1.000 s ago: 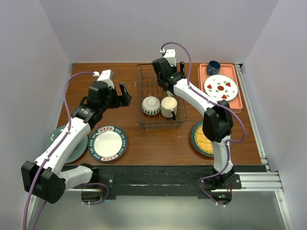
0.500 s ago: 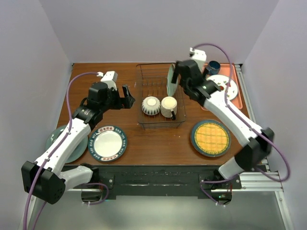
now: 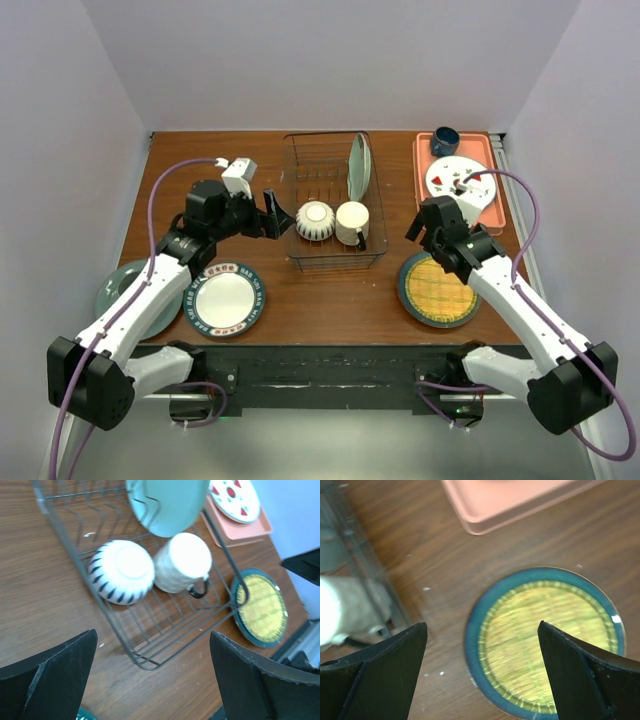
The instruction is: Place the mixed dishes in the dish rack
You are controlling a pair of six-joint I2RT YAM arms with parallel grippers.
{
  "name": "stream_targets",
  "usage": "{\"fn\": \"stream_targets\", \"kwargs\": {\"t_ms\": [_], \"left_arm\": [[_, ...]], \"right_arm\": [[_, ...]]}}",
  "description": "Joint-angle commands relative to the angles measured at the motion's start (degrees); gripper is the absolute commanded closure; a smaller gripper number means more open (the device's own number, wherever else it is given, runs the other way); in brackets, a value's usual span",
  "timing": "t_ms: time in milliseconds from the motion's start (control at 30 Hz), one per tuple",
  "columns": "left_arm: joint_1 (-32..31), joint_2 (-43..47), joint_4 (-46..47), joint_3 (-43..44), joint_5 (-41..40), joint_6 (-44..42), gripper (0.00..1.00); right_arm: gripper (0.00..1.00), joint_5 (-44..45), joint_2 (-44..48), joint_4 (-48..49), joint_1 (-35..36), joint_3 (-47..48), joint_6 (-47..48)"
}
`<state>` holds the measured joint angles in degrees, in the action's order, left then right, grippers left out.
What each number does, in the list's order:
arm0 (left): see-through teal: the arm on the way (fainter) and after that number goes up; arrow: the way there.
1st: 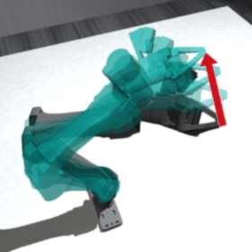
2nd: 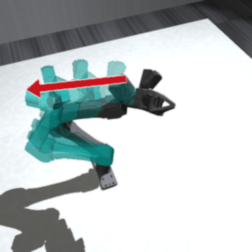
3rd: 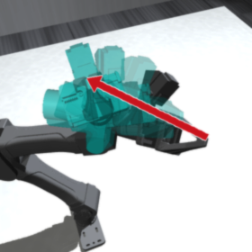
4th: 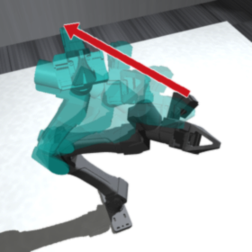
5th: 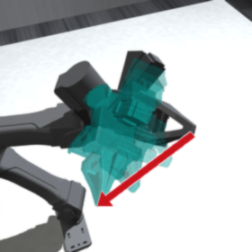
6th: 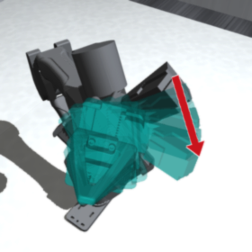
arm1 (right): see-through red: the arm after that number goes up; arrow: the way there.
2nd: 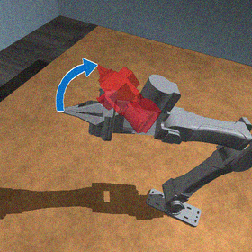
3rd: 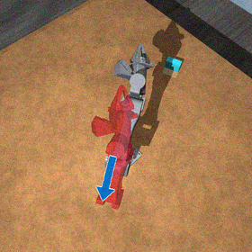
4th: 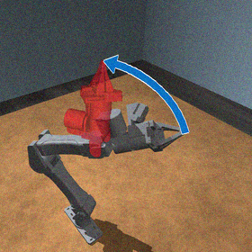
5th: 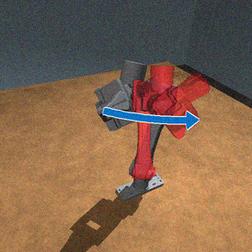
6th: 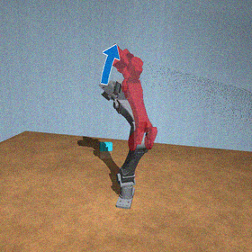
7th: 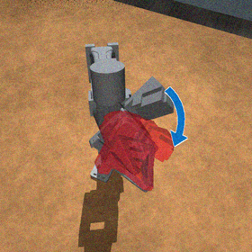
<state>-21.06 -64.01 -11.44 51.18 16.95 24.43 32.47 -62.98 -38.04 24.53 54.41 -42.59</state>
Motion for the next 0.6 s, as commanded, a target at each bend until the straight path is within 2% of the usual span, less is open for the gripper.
{"fn": "stream_targets", "kwargs": {"t_ms": [0, 100, 267, 467, 567], "left_arm": [[-3.62, 0.73, 5.38, -0.73, 6.87, -0.17, 0.01], [-10.65, -1.20, 5.38, 0.23, 2.31, -0.26, 0.01], [-18.38, -7.08, 8.97, 1.12, 3.09, 2.82, 0.01], [-24.37, -12.97, 11.87, 4.71, 2.47, 4.84, 0.03], [-25.87, -15.70, 14.16, 6.29, 3.17, 5.72, 0.05]], "right_arm": [[0.05, 5.32, -0.82, -3.35, -1.86, -3.95, -7.85], [0.06, 4.36, -1.35, -3.18, -2.21, -8.61, -11.28], [0.07, 1.90, -0.13, -1.86, -2.91, -11.78, -13.84], [0.07, 5.14, 3.12, -4.58, -4.40, -12.75, -16.29], [0.08, 3.58, 4.62, -2.66, -7.82, -15.03, -16.04]]}}
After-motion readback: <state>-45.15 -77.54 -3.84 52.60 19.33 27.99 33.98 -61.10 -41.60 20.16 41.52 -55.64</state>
